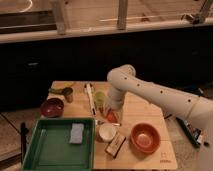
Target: Place apple in paper cup
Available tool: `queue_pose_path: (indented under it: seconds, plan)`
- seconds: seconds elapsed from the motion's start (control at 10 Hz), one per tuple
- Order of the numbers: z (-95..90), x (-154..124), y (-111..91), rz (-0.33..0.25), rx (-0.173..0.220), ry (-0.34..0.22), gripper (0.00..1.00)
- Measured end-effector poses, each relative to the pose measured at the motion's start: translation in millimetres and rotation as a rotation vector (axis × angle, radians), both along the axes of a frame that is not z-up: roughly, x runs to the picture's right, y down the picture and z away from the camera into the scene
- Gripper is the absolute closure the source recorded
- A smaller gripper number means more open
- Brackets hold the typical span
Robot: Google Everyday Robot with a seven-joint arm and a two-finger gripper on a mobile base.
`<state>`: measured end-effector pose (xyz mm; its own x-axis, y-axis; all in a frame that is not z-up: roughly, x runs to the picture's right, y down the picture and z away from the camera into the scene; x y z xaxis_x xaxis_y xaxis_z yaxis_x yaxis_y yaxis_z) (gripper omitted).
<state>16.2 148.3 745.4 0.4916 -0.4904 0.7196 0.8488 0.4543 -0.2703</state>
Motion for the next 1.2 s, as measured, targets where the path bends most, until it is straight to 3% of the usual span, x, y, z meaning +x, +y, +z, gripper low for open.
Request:
queue_pose_path:
  seconds: [0.5,1.0,1.2]
  plan:
    - [-10.4,-8,17,-0.046,-0.025,-0.037,0.95]
    - [-11.0,-15,19,-0.078,-0.035,-0.067,0.90]
    - [-22.4,-18,32,-0.103,-0.046,-0.081,0.90]
